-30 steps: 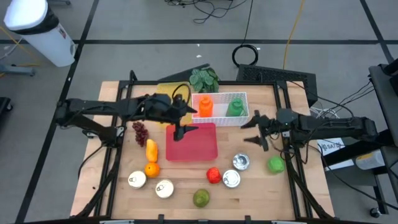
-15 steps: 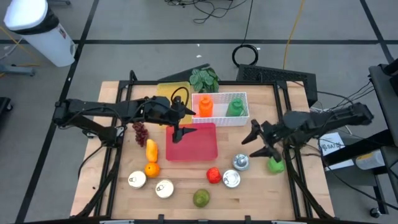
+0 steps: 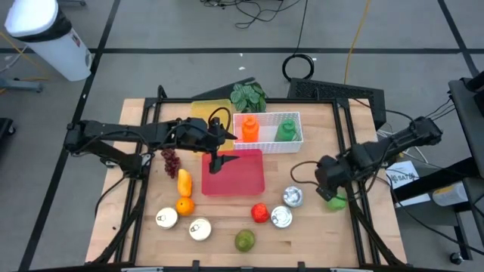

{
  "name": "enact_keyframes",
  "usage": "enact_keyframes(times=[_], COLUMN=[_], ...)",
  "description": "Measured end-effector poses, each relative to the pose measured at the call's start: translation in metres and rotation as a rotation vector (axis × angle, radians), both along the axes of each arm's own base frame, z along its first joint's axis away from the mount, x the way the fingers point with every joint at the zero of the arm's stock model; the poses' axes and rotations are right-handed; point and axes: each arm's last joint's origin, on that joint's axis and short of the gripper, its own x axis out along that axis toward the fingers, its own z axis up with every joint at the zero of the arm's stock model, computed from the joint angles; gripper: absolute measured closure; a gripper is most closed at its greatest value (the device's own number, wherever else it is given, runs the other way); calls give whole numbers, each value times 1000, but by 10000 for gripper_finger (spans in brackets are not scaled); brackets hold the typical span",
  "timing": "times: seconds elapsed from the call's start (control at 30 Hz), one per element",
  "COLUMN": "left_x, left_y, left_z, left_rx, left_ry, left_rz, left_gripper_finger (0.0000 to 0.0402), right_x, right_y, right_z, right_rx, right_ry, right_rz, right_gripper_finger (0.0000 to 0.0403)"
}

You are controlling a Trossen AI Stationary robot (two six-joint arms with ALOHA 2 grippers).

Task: Pick & Place Food Item
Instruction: Put the green apple in the yellow bin

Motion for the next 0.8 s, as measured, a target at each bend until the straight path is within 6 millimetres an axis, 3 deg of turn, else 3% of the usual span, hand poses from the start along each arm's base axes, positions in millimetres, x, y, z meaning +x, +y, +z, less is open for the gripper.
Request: enact_keyframes(times=[0.33,0.8], left_x=[-2,-1], left_y=[0,0], left_z=[-33,-37], left_rx=[-9,-16], left_ry=[18,-38], left_rz=[13,17], left_gripper_finger=[62,62], right_x=[-12,-19], right_y=[17,21], right_z=[-47,-103], right_rx=[-22,108], right_ry=[159,226], right_rz=[-206,-194], right_gripper_finger=[126,125])
